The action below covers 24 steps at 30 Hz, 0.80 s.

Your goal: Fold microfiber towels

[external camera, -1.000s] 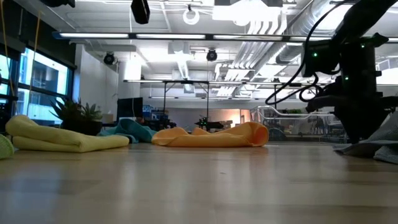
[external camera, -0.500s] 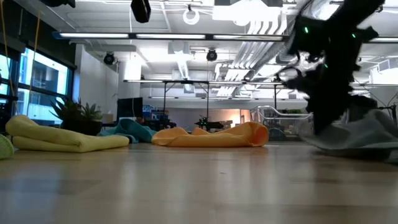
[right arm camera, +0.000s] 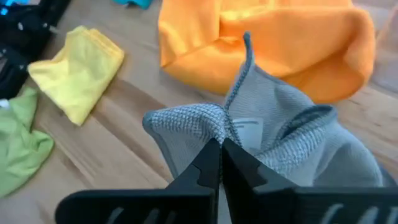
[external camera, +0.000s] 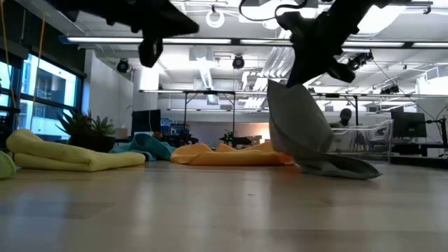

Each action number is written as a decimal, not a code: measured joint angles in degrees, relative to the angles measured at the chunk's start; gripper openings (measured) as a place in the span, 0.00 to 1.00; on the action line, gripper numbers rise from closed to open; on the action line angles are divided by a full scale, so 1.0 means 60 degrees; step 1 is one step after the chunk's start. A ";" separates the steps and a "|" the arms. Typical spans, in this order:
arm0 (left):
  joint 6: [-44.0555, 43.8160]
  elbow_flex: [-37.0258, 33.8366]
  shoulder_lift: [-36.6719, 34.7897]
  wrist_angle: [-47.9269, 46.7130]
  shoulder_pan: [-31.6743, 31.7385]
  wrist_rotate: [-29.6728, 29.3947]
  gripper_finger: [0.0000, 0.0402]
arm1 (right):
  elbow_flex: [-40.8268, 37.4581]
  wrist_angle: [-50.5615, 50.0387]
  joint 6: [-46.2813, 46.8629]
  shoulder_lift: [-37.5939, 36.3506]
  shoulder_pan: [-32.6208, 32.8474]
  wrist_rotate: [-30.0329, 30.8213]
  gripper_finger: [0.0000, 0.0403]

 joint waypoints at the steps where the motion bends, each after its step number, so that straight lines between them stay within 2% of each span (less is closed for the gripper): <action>1: -0.0127 0.0029 0.0283 0.0209 -0.0120 -0.0154 0.01 | -0.0007 0.0238 -0.0090 0.0142 0.0110 -0.0071 0.00; 6: 0.0025 0.0018 0.2209 0.1017 -0.0551 -0.0384 0.08 | -0.0131 0.1416 -0.0534 0.0961 0.0601 -0.1006 0.00; 12: 0.2085 0.0604 0.4068 0.1201 -0.0818 0.0056 0.28 | -0.0128 0.2603 -0.0931 0.1486 0.0936 -0.2228 0.00; 19: 0.3613 0.1435 0.4499 0.1198 -0.0986 0.0050 0.53 | -0.0040 0.2831 -0.0893 0.1300 0.0985 -0.2752 0.00; 24: 0.4888 0.1855 0.4261 0.0743 -0.1390 -0.1161 0.59 | -0.0040 0.3102 -0.0488 0.1302 0.0974 -0.3255 0.00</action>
